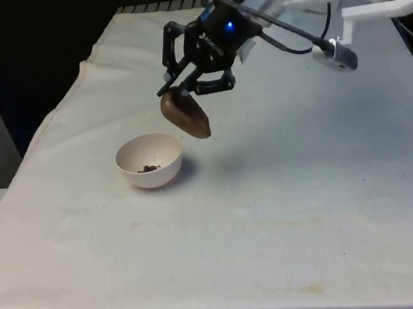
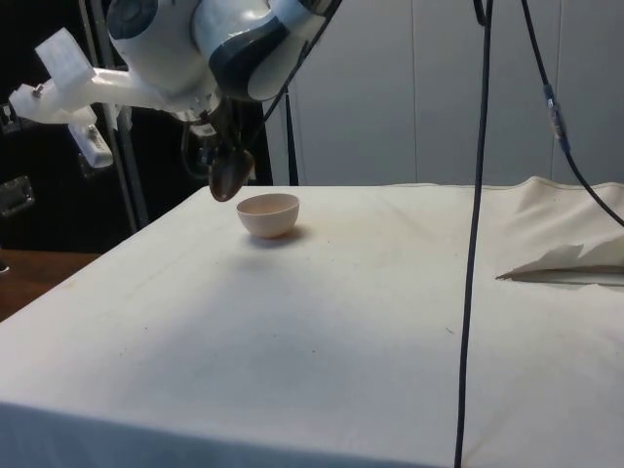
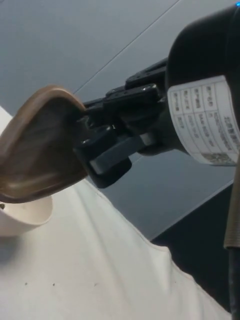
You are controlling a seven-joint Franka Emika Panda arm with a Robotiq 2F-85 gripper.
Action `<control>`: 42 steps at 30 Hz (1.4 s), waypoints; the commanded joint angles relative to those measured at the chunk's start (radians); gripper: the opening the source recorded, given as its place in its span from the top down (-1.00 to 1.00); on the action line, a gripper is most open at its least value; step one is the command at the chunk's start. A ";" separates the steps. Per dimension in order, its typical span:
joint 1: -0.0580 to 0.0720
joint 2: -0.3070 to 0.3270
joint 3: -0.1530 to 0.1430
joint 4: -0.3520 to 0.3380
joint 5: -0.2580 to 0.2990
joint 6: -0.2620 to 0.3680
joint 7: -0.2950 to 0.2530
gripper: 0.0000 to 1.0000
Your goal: Pour the coffee beans from the cup into the bowl.
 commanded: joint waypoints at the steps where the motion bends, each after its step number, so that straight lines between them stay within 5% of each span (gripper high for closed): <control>1: -0.009 -0.001 0.006 -0.004 0.012 0.021 -0.013 1.00; 8: -0.010 0.001 0.000 -0.009 0.043 0.062 -0.042 1.00; 9: 0.000 0.000 -0.006 -0.005 0.031 0.041 -0.029 1.00; 11: -0.011 0.002 -0.002 -0.011 0.056 0.078 -0.055 1.00; 16: -0.011 0.003 -0.008 -0.016 0.083 0.115 -0.079 1.00; 17: -0.002 0.004 -0.015 -0.013 0.072 0.096 -0.067 1.00; 20: -0.013 0.004 -0.010 -0.020 0.095 0.133 -0.090 1.00; 26: -0.015 0.009 -0.014 -0.023 0.128 0.171 -0.122 1.00; 27: -0.005 0.009 -0.021 -0.018 0.118 0.154 -0.111 1.00; 28: -0.015 0.009 -0.014 -0.023 0.132 0.177 -0.126 1.00; 31: -0.016 0.011 -0.017 -0.024 0.148 0.193 -0.141 1.00; 34: -0.015 0.014 -0.020 -0.025 0.167 0.215 -0.159 1.00; 35: -0.006 0.014 -0.029 -0.021 0.159 0.200 -0.150 1.00; 36: -0.016 0.014 -0.021 -0.026 0.172 0.221 -0.164 1.00; 42: -0.018 0.020 -0.025 -0.028 0.208 0.260 -0.199 1.00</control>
